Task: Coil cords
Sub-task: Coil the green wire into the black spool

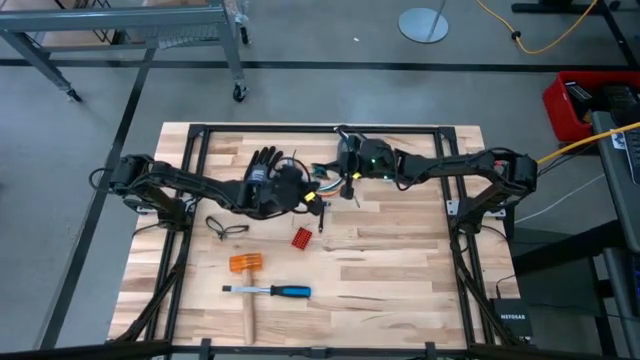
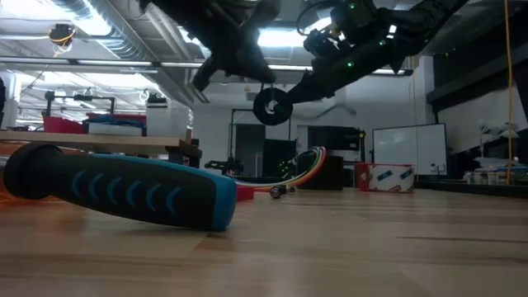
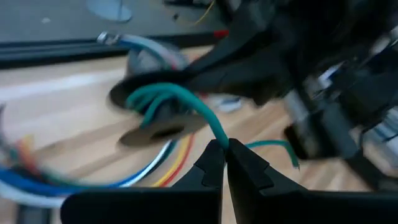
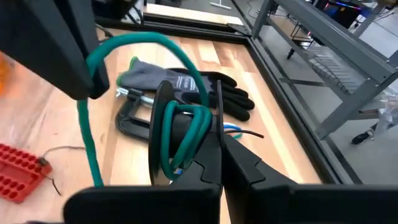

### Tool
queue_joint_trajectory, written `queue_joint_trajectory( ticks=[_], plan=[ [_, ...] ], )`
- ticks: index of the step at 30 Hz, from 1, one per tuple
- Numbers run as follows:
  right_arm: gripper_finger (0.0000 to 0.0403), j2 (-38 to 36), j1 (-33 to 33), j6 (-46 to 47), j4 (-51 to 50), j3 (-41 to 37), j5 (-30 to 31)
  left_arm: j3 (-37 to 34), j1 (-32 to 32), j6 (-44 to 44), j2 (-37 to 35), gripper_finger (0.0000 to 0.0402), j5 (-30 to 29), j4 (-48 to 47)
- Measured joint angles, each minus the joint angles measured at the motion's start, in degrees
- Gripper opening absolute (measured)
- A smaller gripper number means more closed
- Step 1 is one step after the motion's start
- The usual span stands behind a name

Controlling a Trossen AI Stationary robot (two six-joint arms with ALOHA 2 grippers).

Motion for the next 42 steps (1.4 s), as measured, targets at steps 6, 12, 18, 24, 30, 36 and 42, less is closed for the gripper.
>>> queue_joint_trajectory(
  ticks=[6, 12, 18, 24, 30, 36, 42],
  plan=[
    [0.0001, 0.0, 0.9, 6.2, 3.2, 0.0, 0.7, 0.0, 0.2, 2.6, 1.0, 0.0000, 0.4, 6.9],
    [0.0001, 0.0, 1.0, 13.0, 7.8, 0.0, 0.7, 0.0, 0.1, 2.3, 4.3, 0.0000, 0.6, 12.4],
    [0.0001, 0.0, 1.0, 16.6, 10.4, 0.0, 0.7, 0.0, 0.2, 2.2, 6.7, 0.0000, 0.5, 15.2],
    [0.0001, 0.0, 1.0, 18.1, 10.9, 0.0, 0.6, 0.0, 0.1, 2.8, 6.8, 0.0000, 0.1, 16.1],
    [0.0001, 0.1, 0.8, 19.5, 14.2, 0.4, -1.0, 0.0, -1.0, 4.8, 7.2, 0.0000, -2.5, 14.1],
    [0.0001, 0.1, 0.7, 19.5, 13.9, 2.5, -4.8, 0.0, -4.3, 10.9, 7.2, 0.0000, -12.5, 8.2],
    [0.0001, 0.1, 0.7, 19.6, 13.9, 3.0, -7.1, 0.1, -7.0, 18.5, 7.2, 0.0000, -17.5, 6.0]
  ],
)
